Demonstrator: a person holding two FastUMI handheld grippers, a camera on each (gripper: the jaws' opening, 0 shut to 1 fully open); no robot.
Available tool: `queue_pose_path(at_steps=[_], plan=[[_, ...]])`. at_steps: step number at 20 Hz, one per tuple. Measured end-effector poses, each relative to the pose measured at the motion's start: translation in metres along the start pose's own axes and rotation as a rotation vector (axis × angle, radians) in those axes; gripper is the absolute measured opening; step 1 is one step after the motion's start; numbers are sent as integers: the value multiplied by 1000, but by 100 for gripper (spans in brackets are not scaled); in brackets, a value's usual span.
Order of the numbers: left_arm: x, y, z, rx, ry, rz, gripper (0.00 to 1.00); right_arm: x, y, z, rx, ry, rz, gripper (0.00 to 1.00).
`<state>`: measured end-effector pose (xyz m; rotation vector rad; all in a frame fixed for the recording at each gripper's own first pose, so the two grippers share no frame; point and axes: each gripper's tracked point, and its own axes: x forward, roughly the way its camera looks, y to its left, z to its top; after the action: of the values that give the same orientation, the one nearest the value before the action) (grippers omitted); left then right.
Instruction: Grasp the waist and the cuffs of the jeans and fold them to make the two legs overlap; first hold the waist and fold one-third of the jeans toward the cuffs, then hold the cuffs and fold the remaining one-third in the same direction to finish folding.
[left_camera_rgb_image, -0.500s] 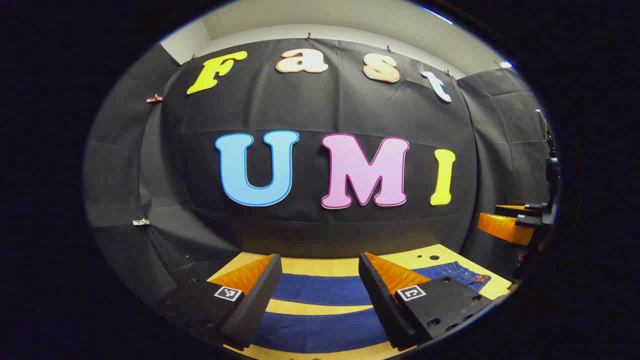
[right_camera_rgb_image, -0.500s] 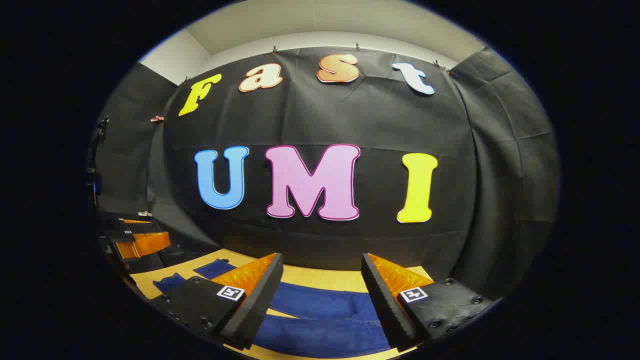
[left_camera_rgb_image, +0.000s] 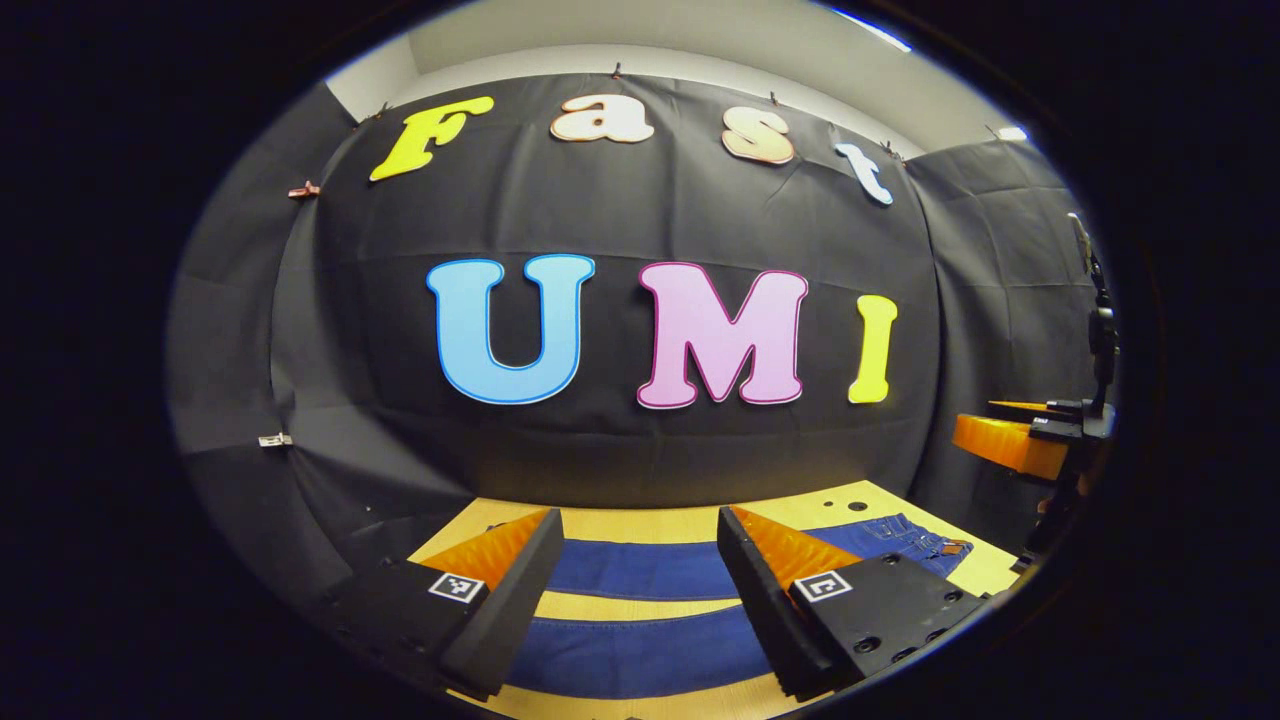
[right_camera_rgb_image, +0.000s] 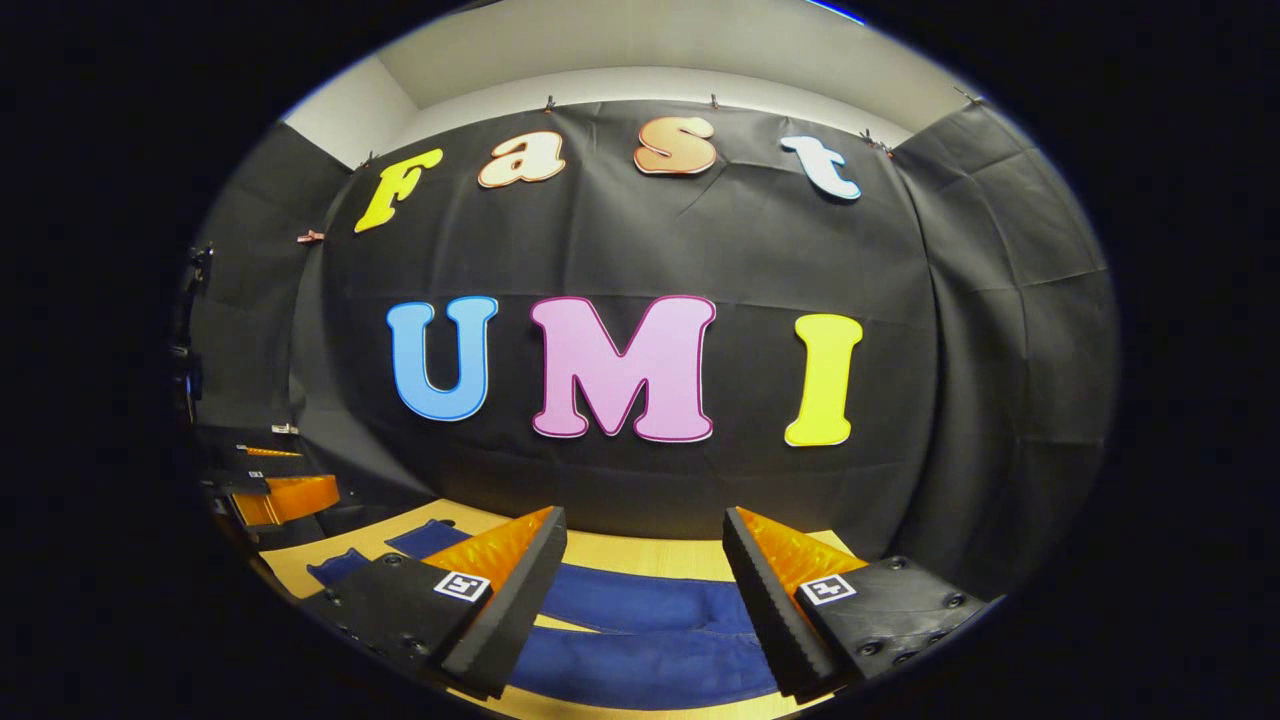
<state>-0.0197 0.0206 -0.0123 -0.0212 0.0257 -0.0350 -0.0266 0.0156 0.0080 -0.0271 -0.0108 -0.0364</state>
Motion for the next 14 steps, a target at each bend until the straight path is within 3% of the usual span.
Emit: queue_pose_path(at_steps=[8, 11, 13, 14], plan=[[-7, 33, -15, 26, 10, 5, 96, -10, 11, 7, 3, -14, -5, 96], [-8, 70, -38, 169, 45, 50, 97, -9, 14, 4, 4, -10, -9, 96], [-8, 97, -66, 292, 115, 47, 98, -11, 18, -2, 3, 9, -9, 93], [-9, 110, -80, 364, 143, 29, 98, -12, 19, -2, 3, 10, -10, 96]])
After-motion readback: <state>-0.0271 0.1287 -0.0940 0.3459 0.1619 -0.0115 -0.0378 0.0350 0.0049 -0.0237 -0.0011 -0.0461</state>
